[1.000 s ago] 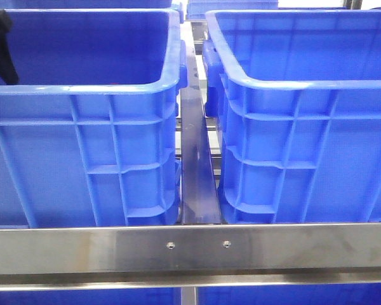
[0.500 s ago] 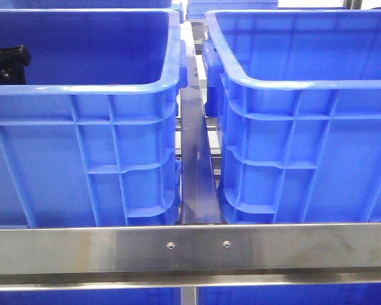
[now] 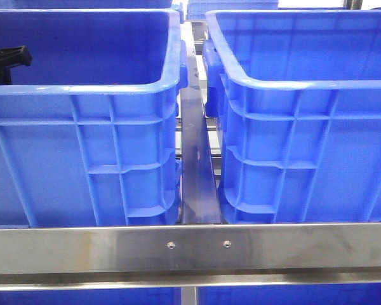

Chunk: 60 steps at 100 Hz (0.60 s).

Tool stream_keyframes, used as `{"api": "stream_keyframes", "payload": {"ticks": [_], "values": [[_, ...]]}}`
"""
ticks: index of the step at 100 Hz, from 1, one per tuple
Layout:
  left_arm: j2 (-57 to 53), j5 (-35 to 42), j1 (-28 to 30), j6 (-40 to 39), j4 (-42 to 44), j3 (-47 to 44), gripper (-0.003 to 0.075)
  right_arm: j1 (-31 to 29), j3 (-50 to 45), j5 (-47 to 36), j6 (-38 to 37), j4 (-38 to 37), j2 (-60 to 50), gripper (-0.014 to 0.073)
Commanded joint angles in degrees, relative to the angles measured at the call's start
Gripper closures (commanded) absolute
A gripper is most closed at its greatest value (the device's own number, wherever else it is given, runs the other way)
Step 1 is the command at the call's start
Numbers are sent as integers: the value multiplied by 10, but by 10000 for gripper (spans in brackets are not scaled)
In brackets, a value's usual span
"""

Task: Pick red and yellow buttons and place in box
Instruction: 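Close the left gripper on the yellow-capped button and lift it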

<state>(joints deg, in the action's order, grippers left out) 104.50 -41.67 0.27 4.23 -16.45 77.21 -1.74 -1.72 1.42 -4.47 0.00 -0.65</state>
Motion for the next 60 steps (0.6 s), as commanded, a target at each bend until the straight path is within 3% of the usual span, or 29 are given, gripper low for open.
{"api": "stream_keyframes", "payload": {"ticks": [1, 23, 47, 60], "values": [[-36, 22, -3, 1, -14, 17, 543, -4, 10, -44, 4, -5, -13, 662], [-89, -1, -3, 79, -41, 17, 543, -4, 10, -44, 4, -5, -13, 662], [-156, -92, -3, 317, -215, 17, 543, -4, 10, -44, 4, -5, -13, 662], [-183, -182, -3, 466, -321, 17, 543, -4, 10, -44, 4, -5, -13, 662]]}}
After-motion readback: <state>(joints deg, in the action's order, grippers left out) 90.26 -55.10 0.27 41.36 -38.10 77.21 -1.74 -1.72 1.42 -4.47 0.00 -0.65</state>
